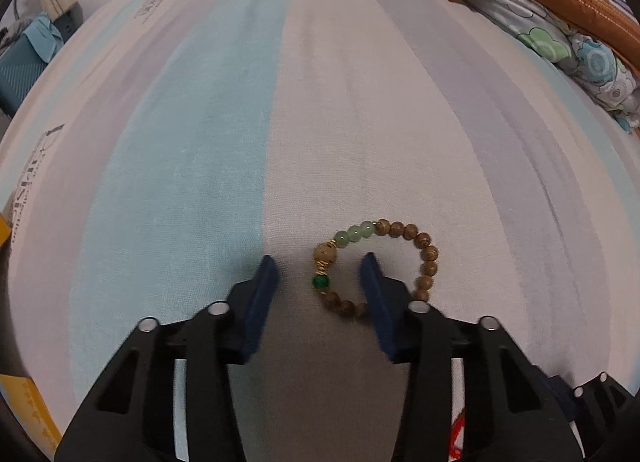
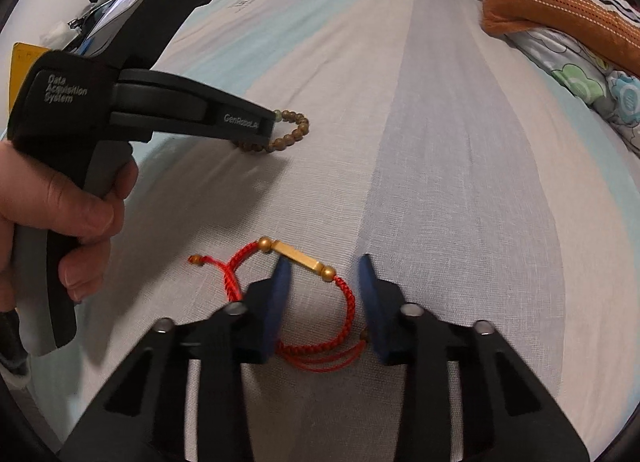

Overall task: Organize jewelry
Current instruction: 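Grasp the wooden bead bracelet with the left tool while the right tool grasps the red cord bracelet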

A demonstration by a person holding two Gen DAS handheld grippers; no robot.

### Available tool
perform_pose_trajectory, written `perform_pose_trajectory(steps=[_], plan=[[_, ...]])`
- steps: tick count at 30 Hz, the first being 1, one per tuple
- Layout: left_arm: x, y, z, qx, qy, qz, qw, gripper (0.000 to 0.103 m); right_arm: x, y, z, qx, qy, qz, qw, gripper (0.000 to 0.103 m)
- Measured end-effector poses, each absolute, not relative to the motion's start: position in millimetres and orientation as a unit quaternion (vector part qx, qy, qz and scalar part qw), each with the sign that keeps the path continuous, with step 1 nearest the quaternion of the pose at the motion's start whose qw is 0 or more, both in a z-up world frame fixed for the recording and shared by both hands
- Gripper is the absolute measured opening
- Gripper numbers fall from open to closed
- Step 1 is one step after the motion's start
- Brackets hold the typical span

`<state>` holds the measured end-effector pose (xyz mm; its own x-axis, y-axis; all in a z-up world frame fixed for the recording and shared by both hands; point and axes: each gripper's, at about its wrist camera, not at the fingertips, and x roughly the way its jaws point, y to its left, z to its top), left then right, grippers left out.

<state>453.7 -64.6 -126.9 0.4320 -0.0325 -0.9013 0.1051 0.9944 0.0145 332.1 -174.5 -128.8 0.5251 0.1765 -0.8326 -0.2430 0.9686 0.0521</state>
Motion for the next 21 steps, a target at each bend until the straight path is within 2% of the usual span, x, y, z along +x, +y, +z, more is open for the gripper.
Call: perform_pose_trajectory(steps=[1, 3, 6, 21], plan=[[452.4, -65.6, -126.7, 0.035, 0.531, -0.041, 0.846, 0.034, 331.9, -174.2, -129.0, -0.036, 0.472, 0.118, 0.873, 0.018], [450.2, -66.7, -125.6, 0.033, 0.531, -0.04, 0.846, 0.021, 332.2, -175.4, -129.1, -0.035, 0.473, 0.115, 0.873, 0.013], [447.1, -66.1, -123.0, 0.028, 0.533, -0.04, 0.845, 0.008, 334.9, -177.9, -128.3, -0.031, 0.473, 0.109, 0.874, 0.007], [413.0, -56.3, -87.3, 0.014, 0.522, -0.051, 0.851, 0.007, 328.9, -186.0, -101.1, -0.001, 0.458, 0.093, 0.884, 0.007]])
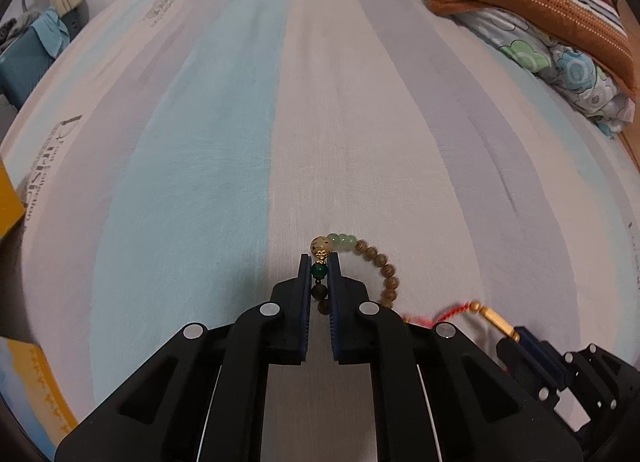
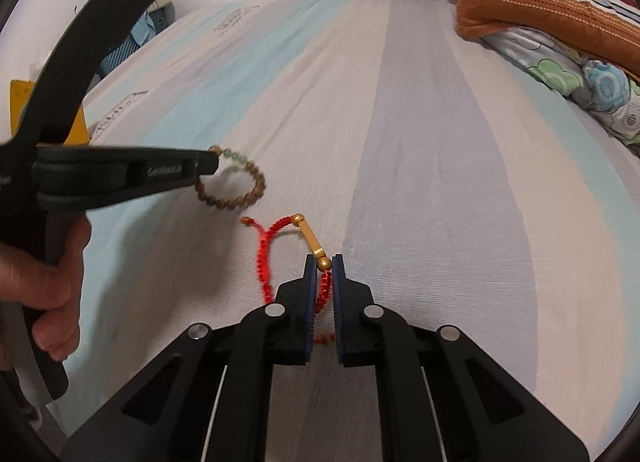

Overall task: Organize jewelry
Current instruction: 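Grasp the wooden bead bracelet with the left tool while the right tool grasps the red cord bracelet, then carry both bracelets over the white box with both tools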

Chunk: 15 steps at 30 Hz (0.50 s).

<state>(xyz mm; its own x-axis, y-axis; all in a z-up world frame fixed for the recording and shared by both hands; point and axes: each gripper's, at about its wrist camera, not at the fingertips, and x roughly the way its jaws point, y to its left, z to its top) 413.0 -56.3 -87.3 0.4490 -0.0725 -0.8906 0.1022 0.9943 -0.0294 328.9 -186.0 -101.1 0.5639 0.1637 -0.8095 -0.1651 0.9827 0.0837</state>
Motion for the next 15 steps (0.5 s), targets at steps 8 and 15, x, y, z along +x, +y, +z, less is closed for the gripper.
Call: perform_pose_trajectory(steps=[8, 15], plan=[[384.9, -52.0, -58.2, 0.009, 0.512, -0.056, 0.857, 0.007, 313.6, -191.9, -72.4, 0.008, 0.444, 0.084, 0.892, 0.007], [359.1, -44.7, -32.4, 0.01, 0.499, -0.055, 0.865, 0.007, 294.9, -195.6, -53.3, 0.019, 0.441, 0.073, 0.894, 0.007]])
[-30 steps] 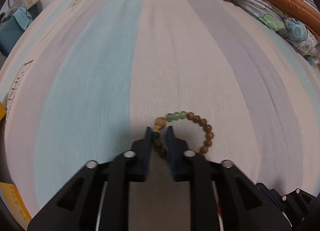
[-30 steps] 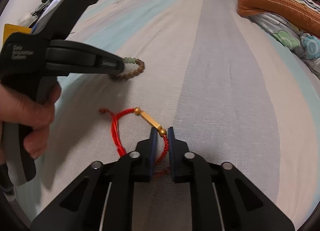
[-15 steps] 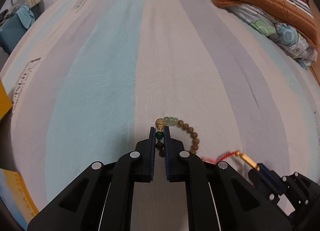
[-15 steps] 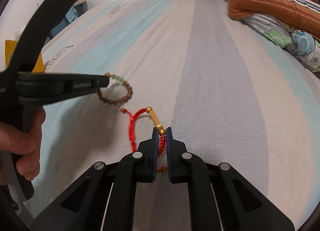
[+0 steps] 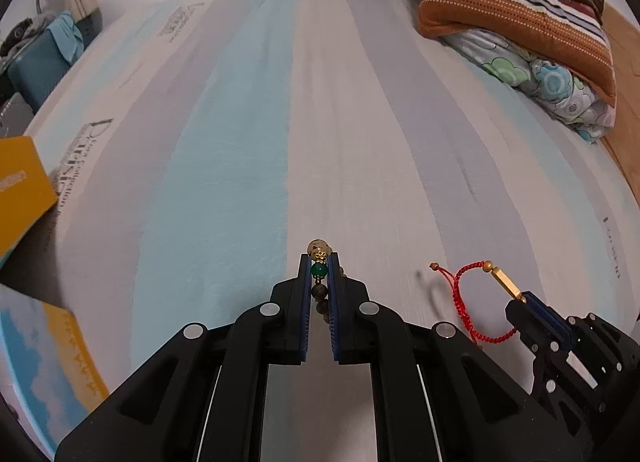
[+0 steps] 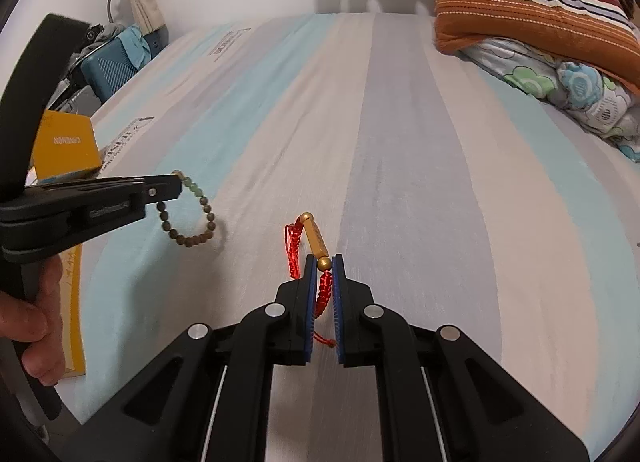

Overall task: Organize jewelry
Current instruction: 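Carry both bracelets over the white box with both tools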

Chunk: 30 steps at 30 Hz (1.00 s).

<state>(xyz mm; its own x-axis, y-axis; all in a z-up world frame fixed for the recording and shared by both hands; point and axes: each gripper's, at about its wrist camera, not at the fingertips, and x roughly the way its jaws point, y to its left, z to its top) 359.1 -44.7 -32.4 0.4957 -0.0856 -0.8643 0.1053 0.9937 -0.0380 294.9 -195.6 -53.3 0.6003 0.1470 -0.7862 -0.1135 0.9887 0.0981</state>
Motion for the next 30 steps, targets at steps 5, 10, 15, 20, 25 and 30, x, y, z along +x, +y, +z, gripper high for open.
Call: perform_pose_trajectory(steps=[5, 10, 15, 20, 25, 30], plan=[[339.2, -39.7, -11.3, 0.012, 0.489, -0.056, 0.871, 0.007, 281.6, -195.6, -38.9, 0.023, 0.44, 0.065, 0.895, 0.007], [313.4, -33.5, 10.4, 0.012, 0.479, -0.058, 0.876, 0.007, 267.5, -193.2, -22.1, 0.024, 0.435, 0.061, 0.898, 0.007], [288.6, -24.1, 28.3, 0.011, 0.471, -0.055, 0.88, 0.007, 252.1, -189.7, -5.8, 0.028, 0.433, 0.058, 0.899, 0.007], [266.7, -15.2, 41.3, 0.011, 0.464, -0.055, 0.884, 0.007, 237.1, -184.8, 6.7, 0.027, 0.434, 0.059, 0.899, 0.007], [247.8, -8.7, 57.0, 0.01, 0.456, -0.053, 0.888, 0.007, 222.9, -176.5, 18.6, 0.026, 0.434, 0.063, 0.898, 0.007], [226.5, 4.3, 73.4, 0.011, 0.447, -0.046, 0.893, 0.007, 208.7, -162.3, 29.4, 0.025, 0.434, 0.07, 0.898, 0.007]])
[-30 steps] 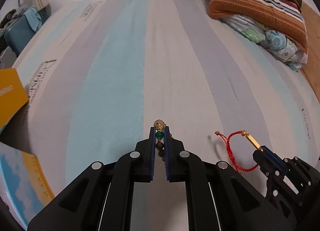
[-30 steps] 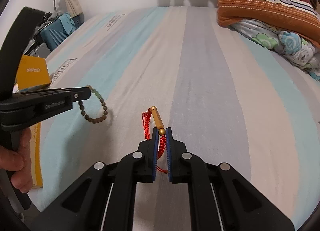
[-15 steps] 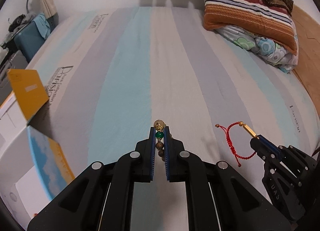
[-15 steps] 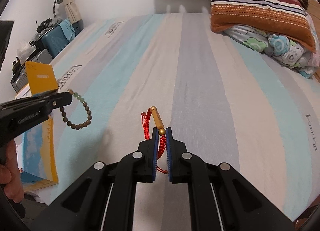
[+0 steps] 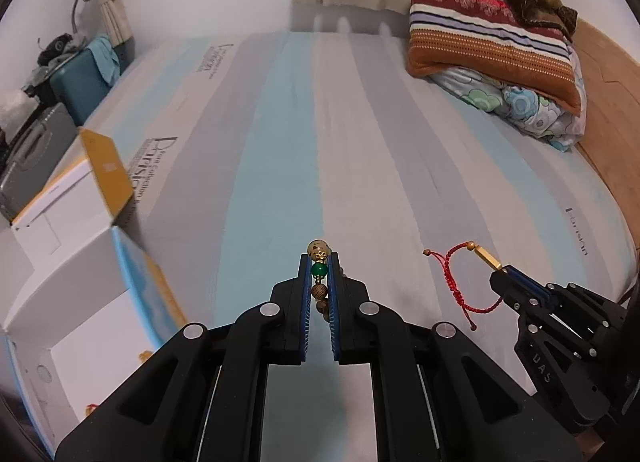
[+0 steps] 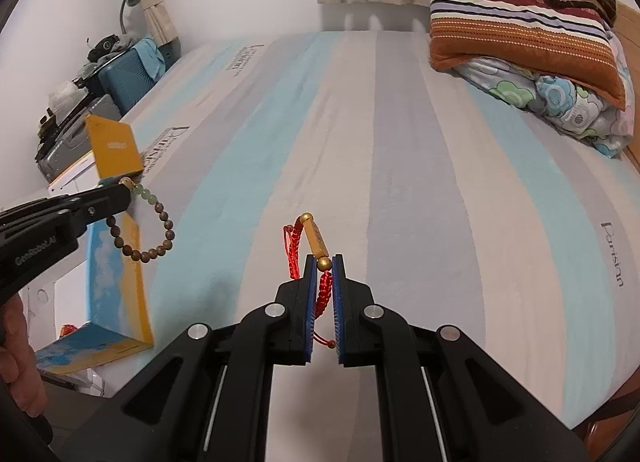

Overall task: Organize jewelry
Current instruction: 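Carry both bracelets over the white box with both tools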

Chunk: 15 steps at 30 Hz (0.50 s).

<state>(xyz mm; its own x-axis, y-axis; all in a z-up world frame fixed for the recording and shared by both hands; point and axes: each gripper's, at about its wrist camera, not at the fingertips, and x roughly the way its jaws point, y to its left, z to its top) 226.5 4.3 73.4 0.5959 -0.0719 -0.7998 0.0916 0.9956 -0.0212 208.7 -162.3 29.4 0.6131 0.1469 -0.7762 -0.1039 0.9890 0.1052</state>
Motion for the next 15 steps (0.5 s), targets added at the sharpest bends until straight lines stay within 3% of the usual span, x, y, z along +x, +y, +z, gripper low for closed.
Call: perform_pose_trajectory(steps=[15], plan=[[159.7, 98.4, 108.2, -0.016, 0.422, 0.006, 0.906, 0.007, 175.5, -67.0, 57.4, -0.002, 0.42, 0.128, 0.898, 0.007]])
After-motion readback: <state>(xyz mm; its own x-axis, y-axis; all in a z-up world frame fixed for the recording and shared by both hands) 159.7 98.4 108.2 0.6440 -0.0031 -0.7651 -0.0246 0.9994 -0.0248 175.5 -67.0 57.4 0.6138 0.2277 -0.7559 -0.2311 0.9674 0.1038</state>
